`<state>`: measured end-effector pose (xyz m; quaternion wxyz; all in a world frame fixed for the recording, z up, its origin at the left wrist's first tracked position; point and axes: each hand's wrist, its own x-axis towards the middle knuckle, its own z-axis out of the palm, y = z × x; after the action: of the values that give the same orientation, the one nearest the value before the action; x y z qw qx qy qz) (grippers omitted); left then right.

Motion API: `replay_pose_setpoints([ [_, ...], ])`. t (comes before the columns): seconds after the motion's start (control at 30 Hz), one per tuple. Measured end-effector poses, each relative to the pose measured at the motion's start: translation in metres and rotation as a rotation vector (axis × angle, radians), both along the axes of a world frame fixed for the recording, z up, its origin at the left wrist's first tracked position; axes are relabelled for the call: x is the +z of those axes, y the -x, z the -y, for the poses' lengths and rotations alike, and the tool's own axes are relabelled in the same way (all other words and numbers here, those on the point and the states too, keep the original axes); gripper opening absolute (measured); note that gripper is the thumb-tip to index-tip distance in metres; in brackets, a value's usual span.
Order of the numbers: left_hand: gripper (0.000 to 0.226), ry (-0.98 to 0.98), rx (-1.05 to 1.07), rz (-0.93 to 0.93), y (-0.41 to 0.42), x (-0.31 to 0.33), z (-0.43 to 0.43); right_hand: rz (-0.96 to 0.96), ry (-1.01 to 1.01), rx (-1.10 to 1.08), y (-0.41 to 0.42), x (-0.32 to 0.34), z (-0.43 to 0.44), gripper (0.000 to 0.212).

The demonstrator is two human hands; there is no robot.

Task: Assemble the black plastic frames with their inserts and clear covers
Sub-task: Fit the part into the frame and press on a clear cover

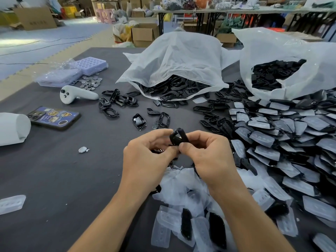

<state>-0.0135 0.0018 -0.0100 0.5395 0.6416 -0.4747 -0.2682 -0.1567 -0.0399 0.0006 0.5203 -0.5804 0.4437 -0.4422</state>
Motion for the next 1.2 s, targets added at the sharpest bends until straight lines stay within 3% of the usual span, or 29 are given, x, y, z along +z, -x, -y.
replay_pose_setpoints([
  [0.23, 0.016, -0.049, -0.009, -0.204, 0.002, -0.001, -0.001, -0.335, 0.247, -0.074, -0.003, -0.006, -0.006, 0.028],
  [0.3, 0.017, -0.028, 0.006, -0.208, 0.003, 0.001, -0.001, -0.351, 0.284, -0.071, -0.005, -0.007, -0.008, 0.025],
  [0.43, 0.032, 0.003, -0.03, -0.382, 0.0, 0.005, -0.003, -0.174, 0.186, -0.017, -0.006, -0.006, -0.005, 0.021],
  [0.6, 0.02, -0.003, -0.079, -0.737, -0.003, 0.007, 0.0, 0.007, 0.062, 0.07, -0.008, -0.005, -0.005, 0.011],
  [0.67, 0.027, 0.001, -0.101, -0.776, -0.005, 0.006, 0.0, 0.035, 0.06, 0.05, -0.008, -0.005, -0.005, 0.009],
  [0.83, 0.015, -0.013, -0.152, -0.822, -0.007, 0.006, 0.002, 0.048, 0.073, 0.095, -0.009, -0.004, -0.006, 0.013],
  [1.07, 0.009, -0.006, -0.263, -1.107, -0.017, 0.006, 0.005, 0.224, -0.023, 0.186, -0.012, 0.001, -0.011, 0.014],
  [1.13, 0.02, -0.017, -0.277, -1.101, -0.019, 0.005, 0.006, 0.296, -0.058, 0.179, -0.014, 0.001, -0.014, 0.009],
  [1.2, 0.015, -0.025, -0.277, -1.061, -0.02, 0.004, 0.006, 0.317, -0.088, 0.162, -0.015, 0.001, -0.015, 0.013],
])
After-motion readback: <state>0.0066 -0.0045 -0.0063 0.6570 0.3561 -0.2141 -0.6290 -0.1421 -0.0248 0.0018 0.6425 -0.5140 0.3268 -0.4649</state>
